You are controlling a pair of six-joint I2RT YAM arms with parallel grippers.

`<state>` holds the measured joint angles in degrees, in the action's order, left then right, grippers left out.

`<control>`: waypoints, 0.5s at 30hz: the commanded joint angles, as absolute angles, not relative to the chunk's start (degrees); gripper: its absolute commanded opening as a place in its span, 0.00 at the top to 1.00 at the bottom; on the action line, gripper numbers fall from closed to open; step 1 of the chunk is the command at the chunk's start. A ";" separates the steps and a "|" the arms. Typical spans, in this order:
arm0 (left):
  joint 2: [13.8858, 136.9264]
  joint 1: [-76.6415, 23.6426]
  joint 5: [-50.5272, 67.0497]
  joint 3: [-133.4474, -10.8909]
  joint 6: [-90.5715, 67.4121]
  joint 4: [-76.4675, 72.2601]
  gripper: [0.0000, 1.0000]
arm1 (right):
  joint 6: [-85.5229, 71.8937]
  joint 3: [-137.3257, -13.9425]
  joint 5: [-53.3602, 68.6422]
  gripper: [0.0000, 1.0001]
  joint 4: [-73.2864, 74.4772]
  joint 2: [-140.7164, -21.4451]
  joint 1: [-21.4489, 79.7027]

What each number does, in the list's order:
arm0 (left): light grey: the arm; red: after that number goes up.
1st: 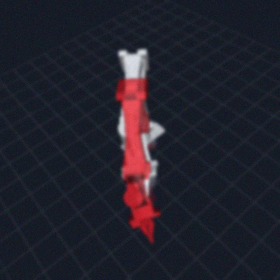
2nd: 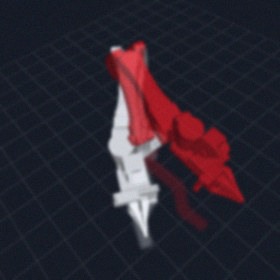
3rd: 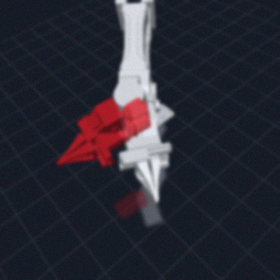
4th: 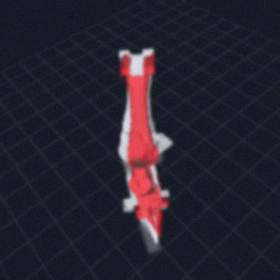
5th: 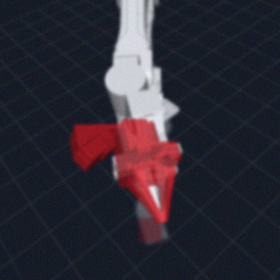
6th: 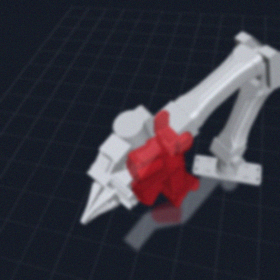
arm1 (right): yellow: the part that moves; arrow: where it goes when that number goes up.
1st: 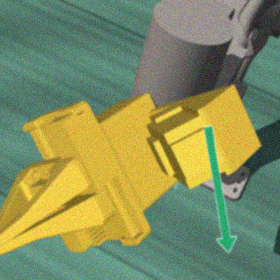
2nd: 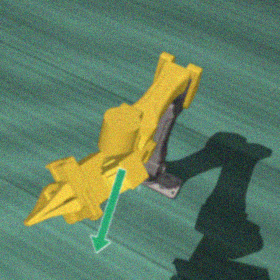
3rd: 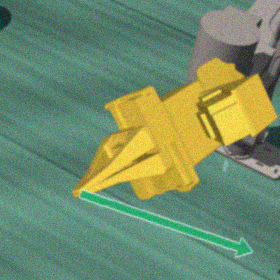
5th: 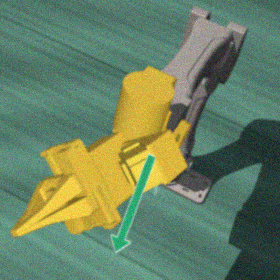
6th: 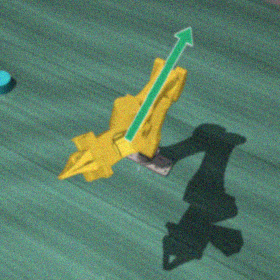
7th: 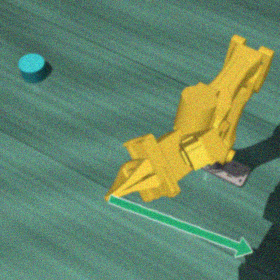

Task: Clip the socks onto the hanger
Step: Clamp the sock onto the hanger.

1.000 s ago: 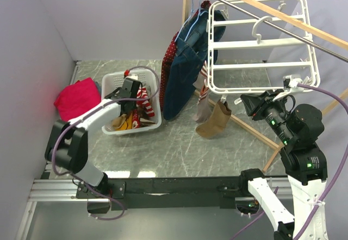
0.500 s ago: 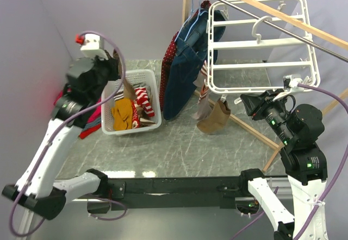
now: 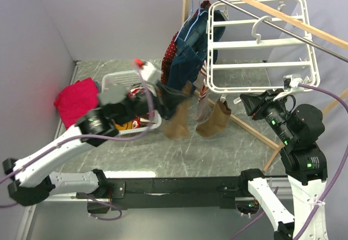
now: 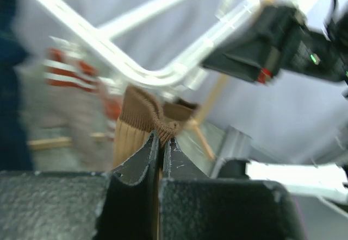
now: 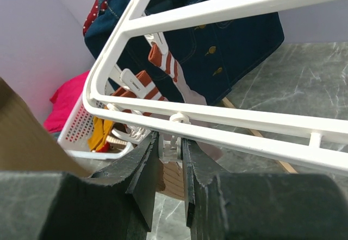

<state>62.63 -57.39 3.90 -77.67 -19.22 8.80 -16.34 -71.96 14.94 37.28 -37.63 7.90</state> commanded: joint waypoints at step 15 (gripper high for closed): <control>80.15 -71.54 -3.51 -78.84 -16.70 -7.21 0.99 | -18.19 -73.47 17.23 1.00 35.77 -37.71 8.17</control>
